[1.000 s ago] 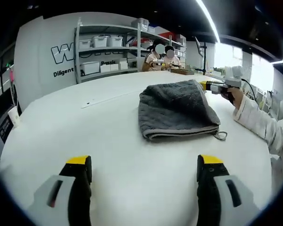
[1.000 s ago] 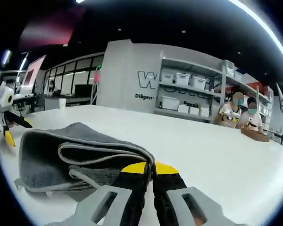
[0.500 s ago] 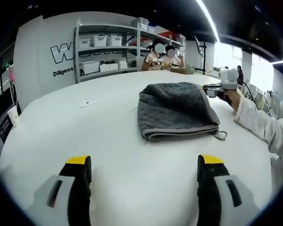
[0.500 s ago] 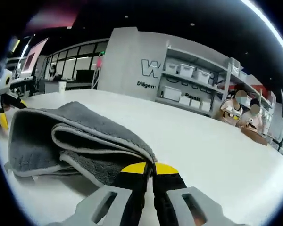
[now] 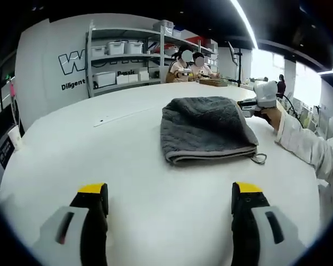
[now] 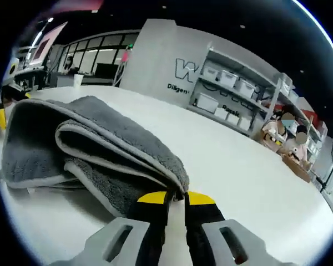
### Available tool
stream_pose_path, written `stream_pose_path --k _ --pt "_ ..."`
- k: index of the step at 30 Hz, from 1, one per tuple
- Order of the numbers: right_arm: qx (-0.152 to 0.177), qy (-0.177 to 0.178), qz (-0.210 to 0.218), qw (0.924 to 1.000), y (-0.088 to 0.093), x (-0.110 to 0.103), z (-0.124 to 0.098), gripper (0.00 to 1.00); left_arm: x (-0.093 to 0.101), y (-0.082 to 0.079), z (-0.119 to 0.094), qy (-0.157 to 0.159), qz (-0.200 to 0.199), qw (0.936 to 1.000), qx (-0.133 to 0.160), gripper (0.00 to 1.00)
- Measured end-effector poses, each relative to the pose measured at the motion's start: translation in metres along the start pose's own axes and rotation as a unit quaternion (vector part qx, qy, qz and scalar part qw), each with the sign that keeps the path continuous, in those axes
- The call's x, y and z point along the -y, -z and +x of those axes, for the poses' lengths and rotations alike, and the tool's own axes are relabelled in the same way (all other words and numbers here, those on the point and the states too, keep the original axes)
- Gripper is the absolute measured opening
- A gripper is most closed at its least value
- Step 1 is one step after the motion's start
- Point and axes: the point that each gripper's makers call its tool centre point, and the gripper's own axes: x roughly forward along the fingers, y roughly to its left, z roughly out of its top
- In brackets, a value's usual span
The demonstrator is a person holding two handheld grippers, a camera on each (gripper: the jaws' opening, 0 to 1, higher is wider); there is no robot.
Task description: Open the folded towel by lifting each exposed corner and separating the folded layers until the towel lies flat within the target outline without major curled edges
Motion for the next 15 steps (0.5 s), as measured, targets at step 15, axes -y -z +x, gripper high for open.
stream_pose_path --k 15 --pt "-0.018 0.03 0.036 0.9988 0.003 0.017 -0.015 0.4 -0.001 0.002 0.001 -0.001 -0.004 1.0 -0.004 0.92"
